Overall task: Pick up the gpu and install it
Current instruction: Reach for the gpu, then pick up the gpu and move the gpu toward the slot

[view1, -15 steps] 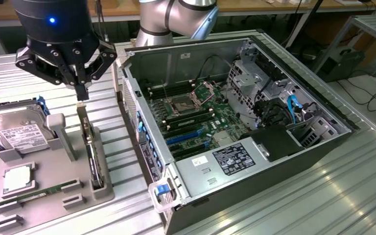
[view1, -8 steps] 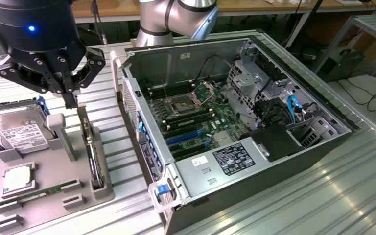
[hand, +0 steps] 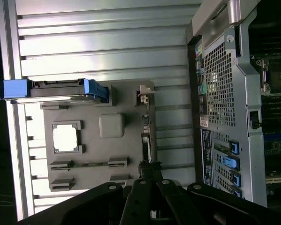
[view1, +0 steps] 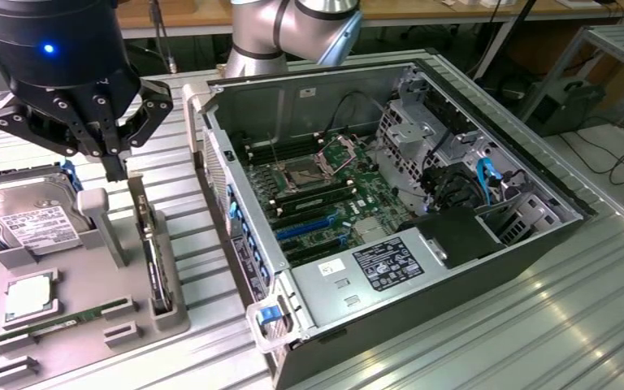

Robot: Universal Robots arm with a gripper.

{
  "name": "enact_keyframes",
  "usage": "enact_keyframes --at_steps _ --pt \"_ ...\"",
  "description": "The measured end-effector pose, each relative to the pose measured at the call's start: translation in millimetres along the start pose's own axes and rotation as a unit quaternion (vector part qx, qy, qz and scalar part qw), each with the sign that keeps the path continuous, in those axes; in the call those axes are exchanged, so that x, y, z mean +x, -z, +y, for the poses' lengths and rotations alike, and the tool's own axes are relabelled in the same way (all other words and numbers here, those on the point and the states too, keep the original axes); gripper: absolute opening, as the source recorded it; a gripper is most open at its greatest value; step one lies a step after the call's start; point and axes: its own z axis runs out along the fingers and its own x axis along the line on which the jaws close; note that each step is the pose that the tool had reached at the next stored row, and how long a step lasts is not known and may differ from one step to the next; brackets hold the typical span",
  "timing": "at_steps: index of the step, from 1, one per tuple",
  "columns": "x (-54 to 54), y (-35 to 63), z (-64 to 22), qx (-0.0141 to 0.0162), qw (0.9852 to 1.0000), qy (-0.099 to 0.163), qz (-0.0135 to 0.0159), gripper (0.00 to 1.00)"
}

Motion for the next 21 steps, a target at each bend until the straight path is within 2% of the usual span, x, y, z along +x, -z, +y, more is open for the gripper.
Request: enact_keyframes --at_steps 9,13,14,15,16,17,18,19,20,21 --pt "0.0 0.0 0.0 0.0 1.0 0.0 0.0 0.11" --pt "0.0 0.0 0.0 0.0 1.0 0.0 0.0 0.36" --pt "0.0 0.0 0.0 0.0 1.0 0.0 0.0 0.36" --pt "0.0 0.0 0.0 0.0 1.0 0.0 0.0 0.42" --pt "0.0 0.0 0.0 0.0 1.0 0.0 0.0 0.42" --pt "0.0 0.0 0.0 0.0 1.0 0.0 0.0 0.48" --pt "0.0 0.0 0.0 0.0 1.0 0.0 0.0 0.6" --pt "0.0 -0.1 0.2 -0.0001 1.0 0.0 -0.0001 0.6" --pt "0.0 -0.2 0.4 0.0 1.0 0.001 0.0 0.66" --pt "-0.1 -0.9 0.7 -0.0002 1.0 0.004 0.0001 0.66"
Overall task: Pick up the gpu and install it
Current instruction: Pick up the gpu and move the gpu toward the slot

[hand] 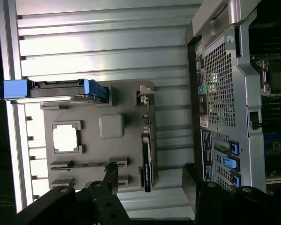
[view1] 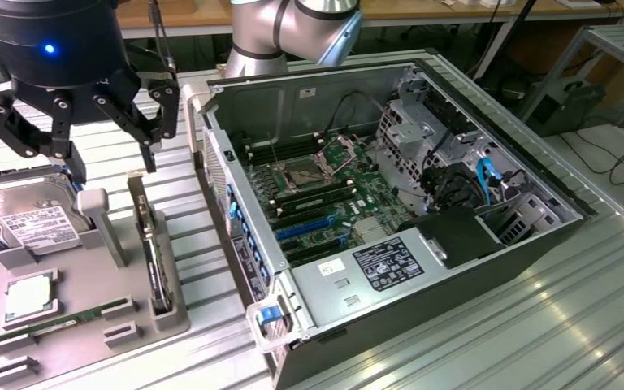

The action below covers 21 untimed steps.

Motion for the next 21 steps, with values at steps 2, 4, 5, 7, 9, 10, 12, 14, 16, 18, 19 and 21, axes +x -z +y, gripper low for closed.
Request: enact_keyframes --at_steps 2,4,5,7,9,10,12,14,16,18,19,21 --pt "-0.7 -1.3 0.0 -0.0001 1.0 0.008 0.0005 0.66" --pt "-1.1 -3.1 0.0 -0.0002 0.9999 0.016 0.0008 0.66" --pt "-1.1 -4.2 0.0 -0.0003 0.9999 0.017 0.0009 0.66" --pt "-1.1 -6.9 -0.2 -0.0003 0.9998 0.018 0.0009 0.66" --pt "-1.0 -10.3 -0.4 -0.0004 0.9998 0.018 0.0009 0.66" --pt "-1.0 -12.1 -0.4 -0.0004 0.9998 0.019 0.0009 0.66" --pt "-1.0 -17.0 -0.7 0.0002 0.9998 0.02 0.001 0.66" --pt "-0.9 -20.0 -0.9 0.0009 0.9998 0.02 0.001 0.66" --pt "-0.8 -23.8 -1.0 0.0013 0.9998 0.02 0.0002 0.66" --pt "-0.8 -25.2 -1.1 0.0016 0.9998 0.02 -0.0021 0.66" --pt "-0.8 -25.8 -1.1 0.0015 0.9998 0.02 -0.0022 0.66" --pt "-0.8 -27.8 -1.1 0.0018 0.9998 0.02 -0.0023 0.66"
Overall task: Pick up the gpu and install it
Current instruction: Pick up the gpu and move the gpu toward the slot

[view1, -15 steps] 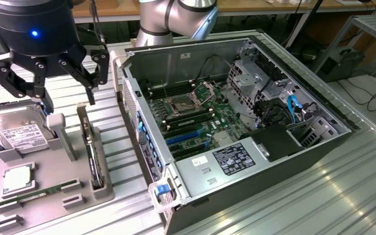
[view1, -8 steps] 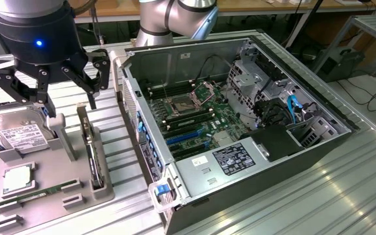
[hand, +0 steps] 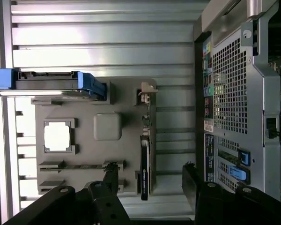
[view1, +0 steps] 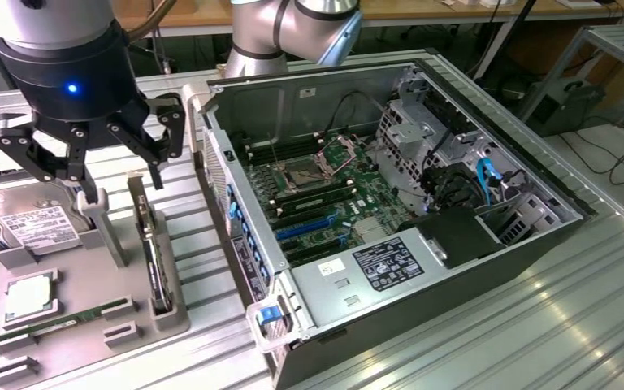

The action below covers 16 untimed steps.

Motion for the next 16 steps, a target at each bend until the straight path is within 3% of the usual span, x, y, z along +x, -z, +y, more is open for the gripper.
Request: enact_keyframes --at_steps 16 --pt "-1.3 -12.2 -2.0 0.0006 1.0 0.0 0.0 0.66"
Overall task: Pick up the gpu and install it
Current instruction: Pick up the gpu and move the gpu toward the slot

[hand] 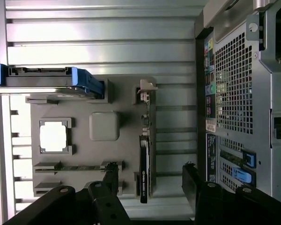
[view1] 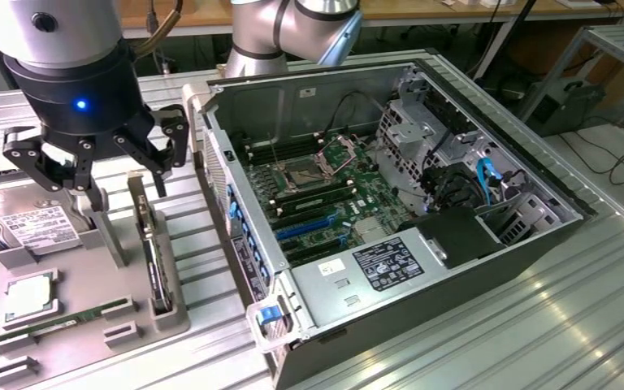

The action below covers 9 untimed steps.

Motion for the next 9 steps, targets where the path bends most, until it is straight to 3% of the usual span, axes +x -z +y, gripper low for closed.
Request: enact_keyframes --at_steps 9 --pt "-3.0 -12.3 -0.5 0.0 1.0 0.0 0.0003 0.66"
